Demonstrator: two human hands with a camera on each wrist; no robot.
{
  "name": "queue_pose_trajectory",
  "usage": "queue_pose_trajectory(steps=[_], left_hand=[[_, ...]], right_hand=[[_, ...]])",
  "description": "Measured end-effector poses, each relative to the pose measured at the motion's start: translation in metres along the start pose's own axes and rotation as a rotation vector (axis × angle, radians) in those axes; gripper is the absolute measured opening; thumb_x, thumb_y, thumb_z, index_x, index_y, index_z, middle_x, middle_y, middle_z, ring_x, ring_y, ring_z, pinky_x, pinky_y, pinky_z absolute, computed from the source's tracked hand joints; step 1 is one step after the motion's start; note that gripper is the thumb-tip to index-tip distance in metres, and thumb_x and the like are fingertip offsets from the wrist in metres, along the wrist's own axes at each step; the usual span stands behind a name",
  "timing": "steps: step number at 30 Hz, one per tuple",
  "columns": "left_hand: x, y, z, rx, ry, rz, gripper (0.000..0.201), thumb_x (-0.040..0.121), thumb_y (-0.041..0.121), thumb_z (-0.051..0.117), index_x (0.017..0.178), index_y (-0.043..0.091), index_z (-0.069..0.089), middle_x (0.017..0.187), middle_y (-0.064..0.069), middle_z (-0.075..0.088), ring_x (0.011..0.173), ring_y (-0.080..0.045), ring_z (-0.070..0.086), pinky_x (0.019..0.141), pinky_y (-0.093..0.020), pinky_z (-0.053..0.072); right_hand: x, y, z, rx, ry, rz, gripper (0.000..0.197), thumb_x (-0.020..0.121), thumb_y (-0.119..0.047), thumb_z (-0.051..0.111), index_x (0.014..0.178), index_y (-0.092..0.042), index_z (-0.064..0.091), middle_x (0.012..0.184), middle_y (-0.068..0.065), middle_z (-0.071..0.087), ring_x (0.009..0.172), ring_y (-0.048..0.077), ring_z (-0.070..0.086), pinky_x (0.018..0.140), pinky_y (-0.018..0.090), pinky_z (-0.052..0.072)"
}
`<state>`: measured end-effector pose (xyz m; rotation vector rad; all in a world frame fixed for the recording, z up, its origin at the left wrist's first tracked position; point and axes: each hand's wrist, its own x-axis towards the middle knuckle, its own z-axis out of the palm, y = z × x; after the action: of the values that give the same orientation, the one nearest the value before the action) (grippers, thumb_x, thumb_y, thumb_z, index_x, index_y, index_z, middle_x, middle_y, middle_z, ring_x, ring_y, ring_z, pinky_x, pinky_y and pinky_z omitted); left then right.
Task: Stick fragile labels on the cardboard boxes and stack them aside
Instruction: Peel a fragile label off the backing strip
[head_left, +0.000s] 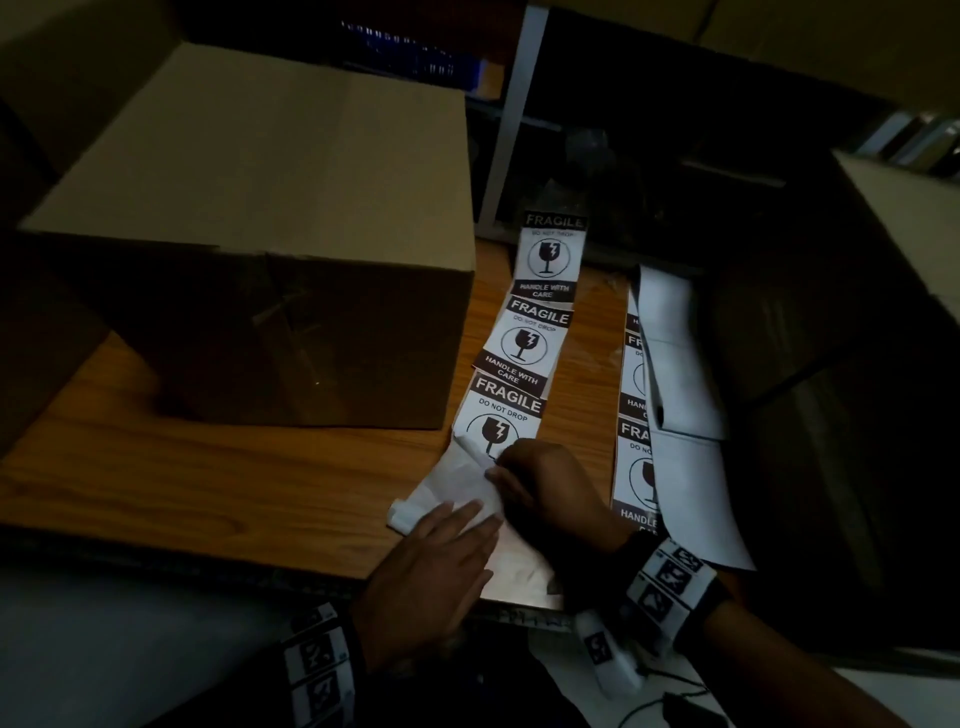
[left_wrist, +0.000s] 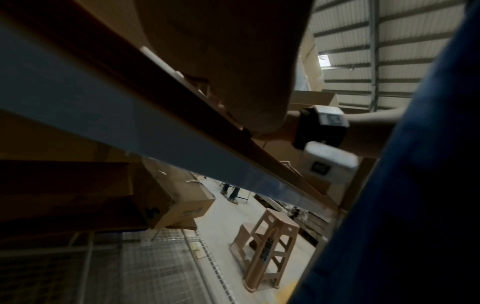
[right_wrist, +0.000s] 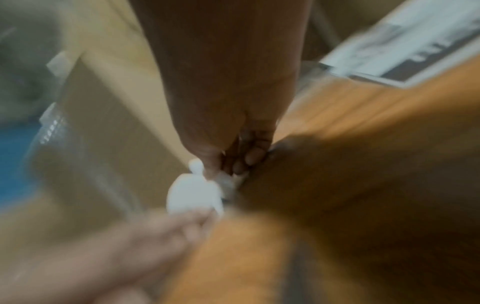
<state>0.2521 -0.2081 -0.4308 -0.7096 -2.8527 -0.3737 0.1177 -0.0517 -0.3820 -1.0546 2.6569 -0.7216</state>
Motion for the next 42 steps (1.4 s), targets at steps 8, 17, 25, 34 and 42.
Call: queue_pose_trajectory(steps=[8,17,25,34,42], left_hand=[[-0.007,-0.03,-0.012,0.003,-0.051,0.107,0.04,0.094,0.035,0.046,0.123,0.018,0.067,0.138,0.004,0.058,0.131,-0.018,0.049,0.108,-0.038,0.03],[-0.014,-0.044,-0.02,-0.086,0.041,0.147,0.029,0.095,0.029,0.049,0.109,0.019,0.072,0.134,0.003,0.061,0.136,-0.019,0.043,0.113,-0.041,0.029],[-0.021,-0.049,-0.017,-0.261,0.116,0.117,0.023,0.093,0.024,0.056,0.106,0.019,0.074,0.128,0.005,0.065,0.135,-0.014,0.046,0.113,-0.041,0.031],[0.001,-0.054,-0.039,-0.208,0.275,-0.04,0.028,0.092,0.022,0.053,0.108,0.01,0.073,0.104,-0.004,0.072,0.094,-0.014,0.065,0.09,-0.033,0.048],[0.025,-0.042,-0.025,-0.041,0.098,-0.295,0.037,0.09,0.037,0.042,0.099,0.017,0.072,0.1,-0.001,0.061,0.091,-0.022,0.055,0.076,-0.038,0.051]], right_hand=[[0.012,0.007,-0.005,0.332,-0.096,0.228,0.021,0.087,-0.031,0.072,0.077,-0.013,0.074,0.07,-0.004,0.071,0.06,0.002,0.061,0.063,0.022,0.048],[0.007,0.006,-0.015,0.484,-0.081,0.125,0.058,0.091,-0.06,0.043,0.089,-0.012,0.075,0.081,0.001,0.073,0.076,0.014,0.068,0.074,0.038,0.052],[0.029,0.014,-0.018,-0.285,-0.282,-0.118,0.057,0.098,-0.049,0.031,0.148,-0.023,0.038,0.156,0.003,0.035,0.144,0.023,0.028,0.11,0.042,0.03],[0.009,0.024,-0.029,-0.52,-0.282,0.129,0.063,0.08,-0.055,0.027,0.129,-0.027,0.055,0.139,-0.004,0.051,0.131,0.029,0.043,0.093,0.047,0.047],[0.009,-0.021,-0.013,-0.166,0.102,0.222,0.031,0.096,-0.037,0.048,0.105,-0.016,0.069,0.103,0.006,0.065,0.085,0.022,0.062,0.072,0.032,0.049]])
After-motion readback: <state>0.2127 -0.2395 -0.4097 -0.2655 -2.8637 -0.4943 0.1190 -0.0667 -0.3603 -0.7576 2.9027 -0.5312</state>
